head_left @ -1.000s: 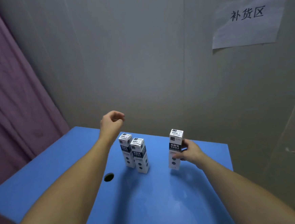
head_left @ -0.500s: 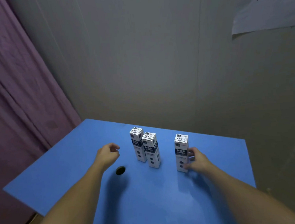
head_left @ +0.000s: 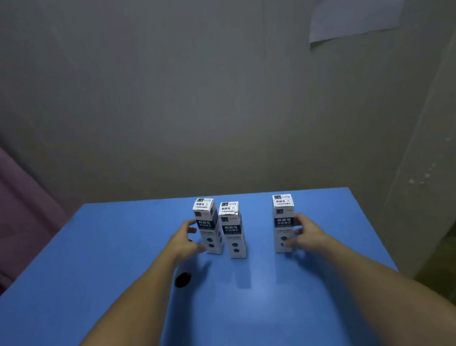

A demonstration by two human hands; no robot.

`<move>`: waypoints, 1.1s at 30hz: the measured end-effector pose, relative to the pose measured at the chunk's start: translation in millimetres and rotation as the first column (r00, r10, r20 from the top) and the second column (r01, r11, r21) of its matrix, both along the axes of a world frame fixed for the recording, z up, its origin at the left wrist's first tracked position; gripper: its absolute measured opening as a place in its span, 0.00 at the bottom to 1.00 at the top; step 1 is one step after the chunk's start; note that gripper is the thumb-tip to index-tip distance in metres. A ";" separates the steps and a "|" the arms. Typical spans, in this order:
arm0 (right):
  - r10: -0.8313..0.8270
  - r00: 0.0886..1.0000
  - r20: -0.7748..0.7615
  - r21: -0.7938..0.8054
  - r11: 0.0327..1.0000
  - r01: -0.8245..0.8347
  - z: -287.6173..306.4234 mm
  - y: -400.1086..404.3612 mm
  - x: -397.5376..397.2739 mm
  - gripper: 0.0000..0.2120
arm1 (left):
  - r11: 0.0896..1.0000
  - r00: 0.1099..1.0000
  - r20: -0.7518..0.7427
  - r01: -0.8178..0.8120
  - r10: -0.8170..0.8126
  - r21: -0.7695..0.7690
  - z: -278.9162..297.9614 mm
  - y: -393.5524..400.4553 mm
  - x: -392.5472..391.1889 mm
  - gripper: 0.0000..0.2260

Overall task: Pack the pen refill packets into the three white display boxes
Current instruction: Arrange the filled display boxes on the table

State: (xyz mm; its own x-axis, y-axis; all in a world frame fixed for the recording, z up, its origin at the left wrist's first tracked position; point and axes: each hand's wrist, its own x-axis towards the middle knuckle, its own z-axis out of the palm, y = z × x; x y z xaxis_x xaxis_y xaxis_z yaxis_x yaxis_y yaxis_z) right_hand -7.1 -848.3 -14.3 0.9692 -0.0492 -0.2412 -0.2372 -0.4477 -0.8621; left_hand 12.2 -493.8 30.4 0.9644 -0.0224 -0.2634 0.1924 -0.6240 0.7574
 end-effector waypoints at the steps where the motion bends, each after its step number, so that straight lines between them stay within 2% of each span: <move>1: -0.026 1.000 0.011 0.014 1.000 0.026 1.8 3.5 -3.4 0.28 | 0.999 0.999 -0.003 0.039 -0.039 -0.013 -1.7 0.4 2.8 0.37; 5: -0.166 0.985 0.046 0.053 0.985 0.164 9.1 19.7 -14.8 0.25 | 0.986 0.988 -0.004 0.153 -0.153 -0.068 -8.9 5.9 11.2 0.37; 11: -0.254 0.967 0.011 0.060 0.966 0.253 20.4 30.4 -31.8 0.28 | 0.972 0.978 -0.012 0.206 -0.209 -0.111 -12.1 8.2 15.6 0.36; 17: -0.250 0.968 -0.005 0.055 0.967 0.250 20.4 34.0 -31.7 0.29 | 0.970 0.980 0.012 0.200 -0.200 -0.138 -8.6 8.1 16.8 0.33; 23: -0.268 0.963 0.011 0.040 0.963 0.268 10.5 49.4 -30.4 0.25 | 0.946 0.978 0.045 0.209 -0.205 -0.248 -3.8 1.7 19.0 0.30; 27: -0.213 0.977 0.023 0.020 0.977 0.213 11.7 57.8 -29.3 0.22 | 0.943 0.980 0.043 0.200 -0.196 -0.266 -7.2 -7.4 14.4 0.25; 33: -0.155 0.988 -0.004 0.035 0.987 0.155 9.9 73.9 -26.8 0.21 | 0.947 0.983 0.056 0.182 -0.174 -0.265 -10.2 -13.4 7.2 0.23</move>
